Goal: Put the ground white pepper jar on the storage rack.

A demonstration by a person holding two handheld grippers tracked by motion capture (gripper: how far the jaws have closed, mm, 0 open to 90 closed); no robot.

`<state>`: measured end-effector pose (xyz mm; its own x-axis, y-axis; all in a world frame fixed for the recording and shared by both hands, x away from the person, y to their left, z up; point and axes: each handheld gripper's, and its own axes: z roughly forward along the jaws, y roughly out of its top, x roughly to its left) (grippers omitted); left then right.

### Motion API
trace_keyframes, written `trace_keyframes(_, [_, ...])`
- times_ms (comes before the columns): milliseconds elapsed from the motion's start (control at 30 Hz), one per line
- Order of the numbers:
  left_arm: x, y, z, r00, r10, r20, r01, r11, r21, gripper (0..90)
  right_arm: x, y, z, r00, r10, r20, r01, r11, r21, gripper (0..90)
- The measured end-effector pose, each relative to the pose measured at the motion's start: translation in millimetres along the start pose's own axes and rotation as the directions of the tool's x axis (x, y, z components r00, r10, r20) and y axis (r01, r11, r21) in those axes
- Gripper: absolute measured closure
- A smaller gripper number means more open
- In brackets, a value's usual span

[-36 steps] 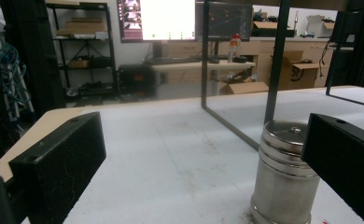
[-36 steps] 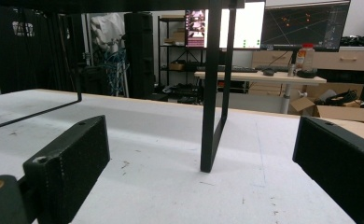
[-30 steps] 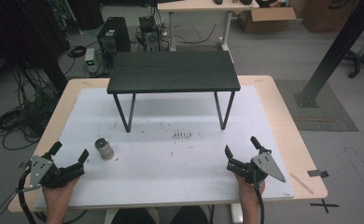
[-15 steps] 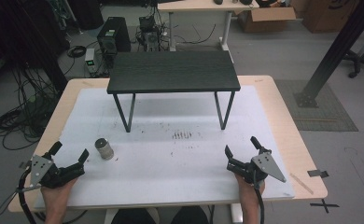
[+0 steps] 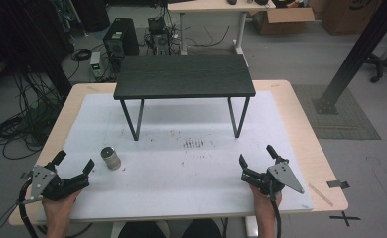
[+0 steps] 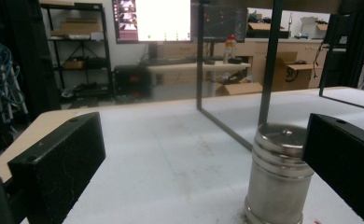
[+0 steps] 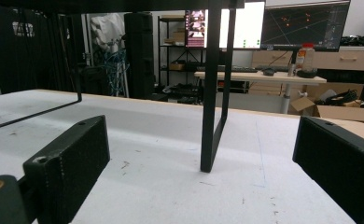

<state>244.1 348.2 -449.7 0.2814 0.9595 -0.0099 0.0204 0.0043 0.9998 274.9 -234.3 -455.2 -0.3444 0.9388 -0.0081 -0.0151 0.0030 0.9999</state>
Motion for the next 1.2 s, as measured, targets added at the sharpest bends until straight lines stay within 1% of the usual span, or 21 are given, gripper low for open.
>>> trace_keyframes(133, [0.9,6.3,-1.0,0.9999,0.007,0.011,-0.006,0.9999,-0.011,0.2,0.0,0.0,0.0,1.0,0.0,0.0,0.0,1.0,-0.001,3.4])
trace_keyframes(267, [3.7,15.0,-2.4,0.9988,0.001,0.049,0.0,0.9999,-0.016,0.2,0.0,0.0,-0.1,1.0,0.001,0.0,-0.001,1.0,-0.001,3.4])
trace_keyframes(300, [5.6,18.9,-3.3,0.9973,-0.01,0.073,0.011,0.9998,-0.016,0.2,0.0,0.0,-0.1,1.0,0.001,0.0,-0.001,1.0,-0.001,3.4])
trace_keyframes(400, [8.0,23.4,-3.9,0.9951,-0.016,0.097,0.018,0.9997,-0.015,0.2,0.0,0.0,-0.1,1.0,0.0,0.0,0.0,1.0,-0.001,3.4])
trace_keyframes(467, [12.0,30.0,-4.6,0.9915,-0.013,0.129,0.013,0.9999,0.002,0.3,0.0,0.0,-0.2,1.0,0.001,0.0,-0.001,1.0,-0.002,3.4])
trace_keyframes(500, [12.0,30.0,-4.6,0.9915,-0.013,0.129,0.013,0.9999,0.002,0.3,0.0,0.0,-0.2,1.0,0.001,0.0,-0.001,1.0,-0.002,3.4])
trace_keyframes(567, [16.4,35.9,-4.8,0.9867,-0.004,0.163,0.002,0.9999,0.01,0.3,0.1,-0.1,-0.3,1.0,0.001,-0.001,-0.001,1.0,-0.002,3.4])
trace_keyframes(600, [16.4,35.9,-4.8,0.9867,-0.004,0.163,0.002,0.9999,0.01,0.3,0.0,0.0,-0.2,1.0,0.0,-0.001,0.0,1.0,-0.002,3.4])
trace_keyframes(667, [20.6,41.3,-3.1,0.9778,0.018,0.209,-0.025,0.9993,0.029,0.3,-0.1,-0.1,-0.2,1.0,0.0,-0.001,0.0,1.0,-0.002,3.3])
trace_keyframes(700, [20.6,41.3,-3.1,0.9778,0.018,0.209,-0.025,0.9993,0.029,0.4,-0.1,-0.1,-0.2,1.0,0.0,-0.001,0.0,1.0,-0.002,3.3])
trace_keyframes(767, [22.8,45.2,-1.2,0.9709,0.05,0.234,-0.063,0.9969,0.049,0.5,-0.1,0.0,-0.2,1.0,0.0,-0.001,0.0,1.0,-0.002,3.3])
trace_keyframes(800, [23.4,47.5,0.3,0.9656,0.062,0.252,-0.079,0.9954,0.055,0.7,-0.1,0.0,-0.2,1.0,0.0,-0.001,0.0,1.0,-0.002,3.4])
trace_keyframes(833, [23.4,47.5,0.3,0.9656,0.062,0.252,-0.079,0.9954,0.055,0.7,-0.1,0.0,-0.2,1.0,0.0,-0.001,0.0,1.0,-0.002,3.4])
trace_keyframes(867, [23.8,50.3,2.4,0.959,0.064,0.276,-0.084,0.9947,0.06,0.5,-0.1,-0.1,-0.2,1.0,0.001,-0.001,-0.001,1.0,-0.002,3.3])
trace_keyframes(900, [23.8,50.3,2.4,0.959,0.064,0.276,-0.084,0.9947,0.06,0.4,-0.1,0.0,-0.2,1.0,0.001,-0.001,-0.001,1.0,-0.002,3.3])
trace_keyframes(933, [24.3,52.8,5.8,0.9487,0.043,0.313,-0.072,0.9941,0.081,0.2,-0.1,0.0,-0.2,1.0,0.001,-0.001,-0.001,1.0,-0.002,3.4])
trace_keyframes(967, [24.3,52.8,5.8,0.9487,0.043,0.313,-0.072,0.9941,0.081,0.2,-0.1,0.0,-0.2,1.0,0.001,-0.001,-0.001,1.0,-0.002,3.4])
trace_keyframes(1000, [24.4,53.4,7.1,0.9463,0.039,0.321,-0.071,0.9935,0.089,0.2,-0.1,-0.1,-0.2,1.0,0.0,-0.001,0.0,1.0,-0.002,3.4])
trace_keyframes(1133, [23.0,55.5,13.0,0.9301,0.034,0.366,-0.082,0.9897,0.117,0.2,-0.1,0.0,-0.2,1.0,0.001,-0.001,-0.001,1.0,-0.002,3.3])
trace_keyframes(1167, [22.2,55.3,15.2,0.9236,0.031,0.382,-0.085,0.9884,0.126,0.2,-0.1,0.0,-0.2,1.0,0.001,-0.001,-0.001,1.0,-0.002,3.3])
trace_keyframes(1200, [22.2,55.3,15.2,0.9236,0.031,0.382,-0.085,0.9884,0.126,0.2,-0.1,0.0,-0.2,1.0,0.001,-0.001,-0.001,1.0,-0.002,3.3])
